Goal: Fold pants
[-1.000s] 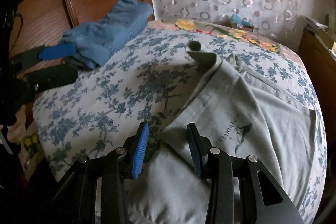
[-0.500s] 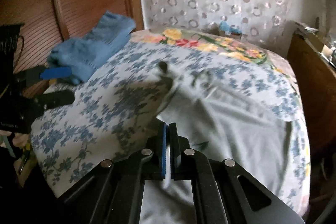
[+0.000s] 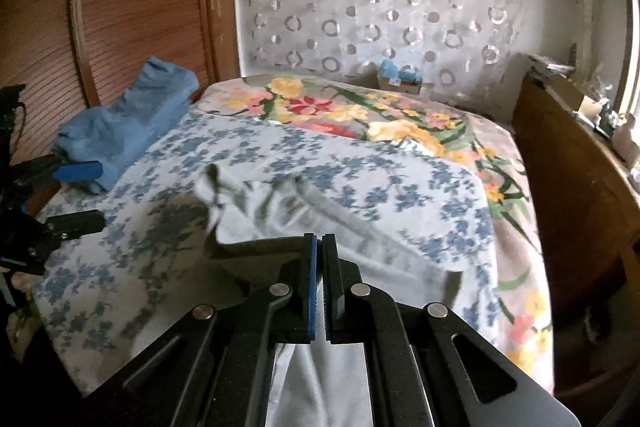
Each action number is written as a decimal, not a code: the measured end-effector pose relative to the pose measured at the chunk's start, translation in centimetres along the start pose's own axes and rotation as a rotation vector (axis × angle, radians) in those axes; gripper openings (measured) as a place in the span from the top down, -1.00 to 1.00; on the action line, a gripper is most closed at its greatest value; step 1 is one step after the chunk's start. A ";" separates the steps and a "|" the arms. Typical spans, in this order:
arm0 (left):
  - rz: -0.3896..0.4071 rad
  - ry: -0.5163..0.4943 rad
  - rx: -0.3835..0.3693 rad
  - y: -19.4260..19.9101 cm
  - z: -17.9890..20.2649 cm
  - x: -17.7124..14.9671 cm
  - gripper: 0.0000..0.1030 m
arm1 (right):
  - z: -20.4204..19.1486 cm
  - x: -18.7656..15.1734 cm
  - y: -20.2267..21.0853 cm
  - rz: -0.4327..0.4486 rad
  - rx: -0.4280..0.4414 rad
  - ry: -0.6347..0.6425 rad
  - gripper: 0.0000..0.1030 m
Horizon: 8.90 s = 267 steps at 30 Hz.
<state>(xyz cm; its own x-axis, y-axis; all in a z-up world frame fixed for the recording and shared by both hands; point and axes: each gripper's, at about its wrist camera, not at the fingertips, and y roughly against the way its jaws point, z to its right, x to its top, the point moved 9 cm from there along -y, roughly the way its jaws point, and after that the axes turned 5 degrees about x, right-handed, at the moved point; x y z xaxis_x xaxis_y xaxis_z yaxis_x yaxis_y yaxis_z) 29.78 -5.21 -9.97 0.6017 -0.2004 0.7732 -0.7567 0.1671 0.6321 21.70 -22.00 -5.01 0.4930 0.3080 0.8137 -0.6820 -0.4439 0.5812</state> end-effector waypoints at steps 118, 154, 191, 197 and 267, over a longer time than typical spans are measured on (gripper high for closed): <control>-0.063 -0.122 -0.098 -6.0 7.5 5.1 -0.51 | 4.6 -5.3 5.7 0.017 -0.130 -0.267 0.47; -0.081 -0.032 -0.087 2.0 10.1 -5.5 -0.51 | -1.5 -12.5 10.0 0.014 -0.110 -0.277 0.16; -0.152 0.000 -0.164 0.8 12.3 -9.5 -0.34 | -4.1 -14.5 7.5 -0.002 -0.111 -0.272 0.42; -0.156 0.028 -0.232 1.3 13.2 -9.4 -0.02 | -4.2 -14.6 7.6 0.012 -0.113 -0.265 0.42; 0.241 -0.047 0.073 8.6 -3.7 12.9 0.81 | -8.5 14.6 4.8 0.239 -0.004 0.034 0.83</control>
<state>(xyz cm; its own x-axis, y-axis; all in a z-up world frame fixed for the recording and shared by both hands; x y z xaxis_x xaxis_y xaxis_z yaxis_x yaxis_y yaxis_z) 32.03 -2.76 5.63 0.3904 -0.2077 0.8969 -0.8944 0.1455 0.4229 21.01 -12.48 9.80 0.2985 0.2227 0.9281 -0.7796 -0.5040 0.3717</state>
